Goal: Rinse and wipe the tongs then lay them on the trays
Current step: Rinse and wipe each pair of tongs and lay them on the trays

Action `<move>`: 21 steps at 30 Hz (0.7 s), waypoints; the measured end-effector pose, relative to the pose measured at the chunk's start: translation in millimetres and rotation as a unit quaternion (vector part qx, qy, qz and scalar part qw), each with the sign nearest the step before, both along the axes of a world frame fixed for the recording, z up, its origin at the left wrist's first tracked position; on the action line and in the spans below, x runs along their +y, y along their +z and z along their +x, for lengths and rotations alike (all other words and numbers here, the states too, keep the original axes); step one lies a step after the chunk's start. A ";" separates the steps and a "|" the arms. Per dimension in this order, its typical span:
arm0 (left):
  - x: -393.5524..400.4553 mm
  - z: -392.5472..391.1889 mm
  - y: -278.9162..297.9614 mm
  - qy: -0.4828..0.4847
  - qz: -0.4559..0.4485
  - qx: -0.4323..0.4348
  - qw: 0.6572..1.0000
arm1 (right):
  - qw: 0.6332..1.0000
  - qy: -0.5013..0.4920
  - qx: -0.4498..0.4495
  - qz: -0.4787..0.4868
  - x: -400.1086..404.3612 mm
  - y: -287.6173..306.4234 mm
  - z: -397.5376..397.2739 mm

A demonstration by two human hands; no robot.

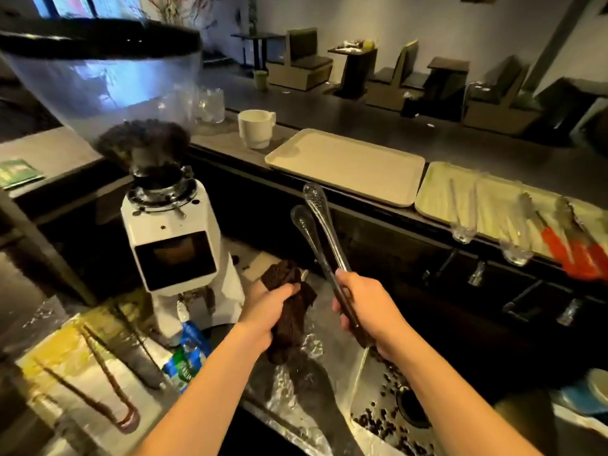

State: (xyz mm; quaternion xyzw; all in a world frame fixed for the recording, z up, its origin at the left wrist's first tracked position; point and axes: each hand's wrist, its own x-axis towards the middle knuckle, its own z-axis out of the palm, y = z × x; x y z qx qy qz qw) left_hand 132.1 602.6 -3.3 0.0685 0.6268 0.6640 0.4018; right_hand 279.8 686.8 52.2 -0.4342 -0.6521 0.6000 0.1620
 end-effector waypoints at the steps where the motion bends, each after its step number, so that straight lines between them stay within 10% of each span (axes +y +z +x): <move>1: 10.2 1.8 2.0 -0.005 0.001 0.002 1.000 | 0.999 -0.014 0.012 -0.034 12.7 8.2 0.1; 10: 83.6 1.2 13.8 -0.024 0.013 0.005 1.000 | 0.988 -0.092 -0.089 0.089 128.4 64.9 -30.3; 21: 116.3 1.0 9.6 -0.059 0.006 0.020 0.998 | 0.842 -0.033 -0.422 0.334 199.2 67.7 -43.1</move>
